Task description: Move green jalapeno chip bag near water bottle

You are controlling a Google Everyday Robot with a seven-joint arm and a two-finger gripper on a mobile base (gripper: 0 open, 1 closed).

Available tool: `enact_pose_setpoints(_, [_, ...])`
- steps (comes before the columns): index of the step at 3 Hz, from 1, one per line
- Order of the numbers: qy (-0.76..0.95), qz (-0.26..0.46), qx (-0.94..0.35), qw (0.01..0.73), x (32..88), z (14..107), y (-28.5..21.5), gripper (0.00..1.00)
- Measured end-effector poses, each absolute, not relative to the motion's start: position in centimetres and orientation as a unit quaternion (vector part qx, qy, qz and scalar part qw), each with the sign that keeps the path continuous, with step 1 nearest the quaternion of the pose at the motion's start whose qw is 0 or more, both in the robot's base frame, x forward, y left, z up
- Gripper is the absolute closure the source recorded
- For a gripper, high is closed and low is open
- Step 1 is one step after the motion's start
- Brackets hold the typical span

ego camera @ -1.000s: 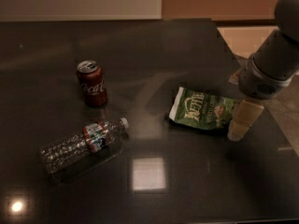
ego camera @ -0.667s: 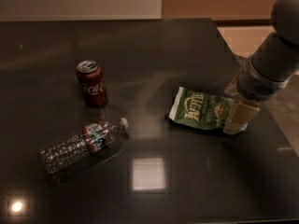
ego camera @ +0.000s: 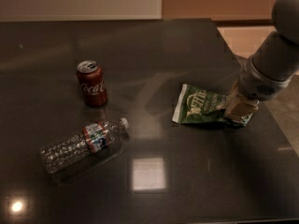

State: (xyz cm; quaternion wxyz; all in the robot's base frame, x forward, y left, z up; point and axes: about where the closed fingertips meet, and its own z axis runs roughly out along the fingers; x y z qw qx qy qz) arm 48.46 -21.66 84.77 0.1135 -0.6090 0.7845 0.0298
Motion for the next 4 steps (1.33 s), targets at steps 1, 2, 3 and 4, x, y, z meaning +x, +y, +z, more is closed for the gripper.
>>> enact_pose_setpoints(1, [0.774,0.029,-0.620,0.125,48.4,86.6,-20.5,0.93])
enact_pose_setpoints(2, [0.755,0.035,-0.640,0.142,48.1,88.9,-18.0,1.00])
enact_pose_setpoints(3, [0.728,0.047,-0.667,0.150,46.8,89.9,-14.8,1.00])
enact_pose_setpoints(4, [0.701,0.059,-0.695,0.149,44.8,89.9,-12.2,1.00])
